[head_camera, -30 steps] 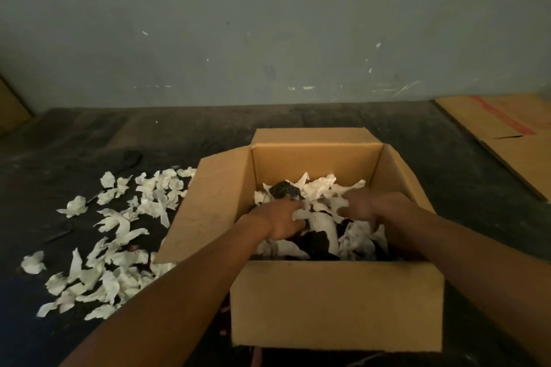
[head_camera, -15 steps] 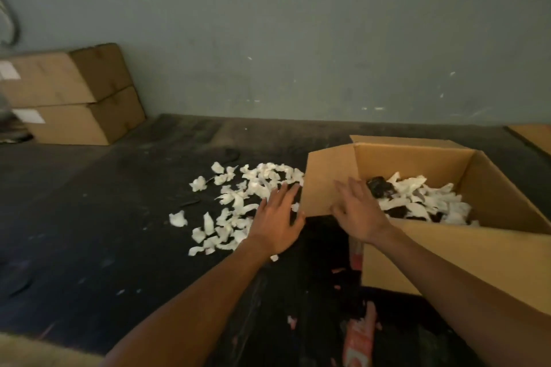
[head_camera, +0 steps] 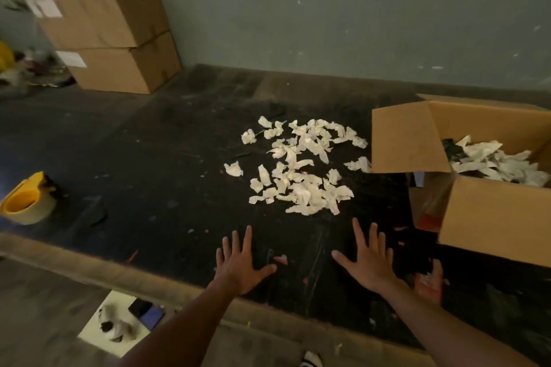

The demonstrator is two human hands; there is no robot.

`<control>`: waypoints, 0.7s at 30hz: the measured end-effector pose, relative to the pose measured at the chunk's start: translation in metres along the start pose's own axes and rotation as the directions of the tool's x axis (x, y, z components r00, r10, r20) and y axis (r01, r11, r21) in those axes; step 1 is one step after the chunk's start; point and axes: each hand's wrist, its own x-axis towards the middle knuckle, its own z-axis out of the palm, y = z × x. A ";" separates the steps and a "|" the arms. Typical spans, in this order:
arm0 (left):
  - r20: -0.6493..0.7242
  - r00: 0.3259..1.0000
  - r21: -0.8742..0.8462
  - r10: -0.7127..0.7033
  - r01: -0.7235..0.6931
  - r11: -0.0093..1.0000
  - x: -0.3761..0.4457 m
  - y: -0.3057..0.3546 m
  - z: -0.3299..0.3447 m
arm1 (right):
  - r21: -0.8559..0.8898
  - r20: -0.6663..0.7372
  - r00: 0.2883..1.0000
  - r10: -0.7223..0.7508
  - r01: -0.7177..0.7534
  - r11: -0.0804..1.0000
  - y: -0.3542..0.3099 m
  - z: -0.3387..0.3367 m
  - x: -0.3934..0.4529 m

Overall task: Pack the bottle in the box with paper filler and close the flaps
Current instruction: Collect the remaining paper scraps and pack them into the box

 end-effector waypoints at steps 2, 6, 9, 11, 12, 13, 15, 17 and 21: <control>-0.018 1.000 0.070 0.018 -0.017 0.997 0.013 -0.006 0.002 | -0.032 -0.008 1.000 0.014 -0.014 0.999 -0.005 0.003 0.014; -0.074 0.993 0.165 0.093 -0.079 0.983 0.049 -0.007 0.000 | -0.108 -0.029 1.000 -0.011 0.008 0.994 -0.036 0.011 0.053; -0.107 0.986 0.209 0.128 -0.104 0.972 0.084 -0.001 -0.008 | -0.128 -0.054 0.998 -0.042 0.035 0.991 -0.069 0.015 0.082; -0.128 0.983 0.206 0.130 -0.102 0.973 0.112 0.005 -0.017 | -0.124 -0.053 0.994 -0.093 0.086 0.988 -0.089 0.019 0.099; -0.140 0.981 0.193 0.131 -0.102 0.976 0.125 0.008 -0.021 | -0.127 -0.040 0.990 -0.136 0.130 0.983 -0.097 0.020 0.105; -0.154 0.978 0.175 0.141 -0.113 0.978 0.134 0.011 -0.025 | -0.128 -0.018 0.982 -0.190 0.187 0.974 -0.104 0.021 0.111; -0.191 0.962 0.115 0.195 -0.176 0.978 0.147 0.012 -0.036 | -0.078 -0.028 0.949 -0.315 0.312 0.947 -0.114 0.019 0.119; -0.260 0.928 0.041 0.266 -0.264 0.964 0.155 0.007 -0.050 | 0.082 -0.215 0.904 -0.369 0.393 0.916 -0.116 0.009 0.126; -0.388 0.898 -0.002 0.205 -0.223 0.975 0.178 -0.021 -0.085 | 0.125 -0.418 0.857 -0.302 0.383 0.915 -0.097 -0.014 0.135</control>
